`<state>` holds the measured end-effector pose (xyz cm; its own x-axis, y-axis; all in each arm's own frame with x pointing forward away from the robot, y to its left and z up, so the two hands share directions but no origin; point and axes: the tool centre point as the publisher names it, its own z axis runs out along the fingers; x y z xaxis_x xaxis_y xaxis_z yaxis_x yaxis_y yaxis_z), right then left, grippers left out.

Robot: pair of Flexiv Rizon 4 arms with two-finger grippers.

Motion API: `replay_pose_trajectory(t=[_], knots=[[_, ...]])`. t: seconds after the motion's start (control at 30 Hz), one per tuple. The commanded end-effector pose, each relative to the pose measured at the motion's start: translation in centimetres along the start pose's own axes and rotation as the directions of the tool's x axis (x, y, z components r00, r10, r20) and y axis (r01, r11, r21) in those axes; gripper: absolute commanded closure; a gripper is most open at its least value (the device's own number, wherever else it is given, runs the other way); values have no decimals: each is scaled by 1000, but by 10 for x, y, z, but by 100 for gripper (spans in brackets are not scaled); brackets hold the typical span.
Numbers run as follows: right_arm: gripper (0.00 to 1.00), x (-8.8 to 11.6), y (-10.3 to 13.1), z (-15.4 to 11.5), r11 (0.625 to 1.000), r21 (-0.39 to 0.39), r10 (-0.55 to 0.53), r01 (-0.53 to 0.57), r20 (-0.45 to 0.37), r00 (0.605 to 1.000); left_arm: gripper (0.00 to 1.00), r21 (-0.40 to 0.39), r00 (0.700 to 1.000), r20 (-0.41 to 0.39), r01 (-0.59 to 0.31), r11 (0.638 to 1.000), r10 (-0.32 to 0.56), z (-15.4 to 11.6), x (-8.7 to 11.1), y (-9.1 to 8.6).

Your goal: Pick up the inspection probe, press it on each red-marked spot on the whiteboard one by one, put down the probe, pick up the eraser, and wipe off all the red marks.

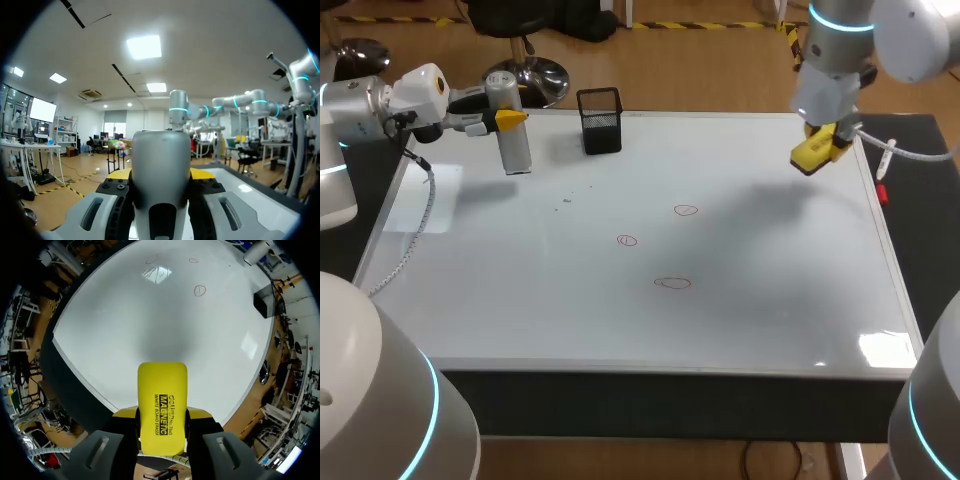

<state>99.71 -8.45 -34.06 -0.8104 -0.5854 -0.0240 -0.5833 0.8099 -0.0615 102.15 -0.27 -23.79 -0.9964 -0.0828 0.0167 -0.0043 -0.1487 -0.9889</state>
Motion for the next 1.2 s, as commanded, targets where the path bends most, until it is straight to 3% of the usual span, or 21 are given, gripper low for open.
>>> replay_pose_trajectory(t=[0.03,0.53,0.93,1.2], knots=[[100,0,27,-16,998,35,-59,58,18,998,100,-3,1000,5,-2,1000,2,1,2,-2],[100,-20,137,-34,963,-56,-258,265,110,960,100,-3,1000,5,-2,1000,2,1,2,-2],[100,-31,226,-21,897,-115,-421,427,75,904,100,-3,1000,5,-2,1000,2,1,2,-2],[100,-43,280,-9,873,-69,-477,483,86,875,100,-3,1000,5,-2,1000,2,1,2,-2]])
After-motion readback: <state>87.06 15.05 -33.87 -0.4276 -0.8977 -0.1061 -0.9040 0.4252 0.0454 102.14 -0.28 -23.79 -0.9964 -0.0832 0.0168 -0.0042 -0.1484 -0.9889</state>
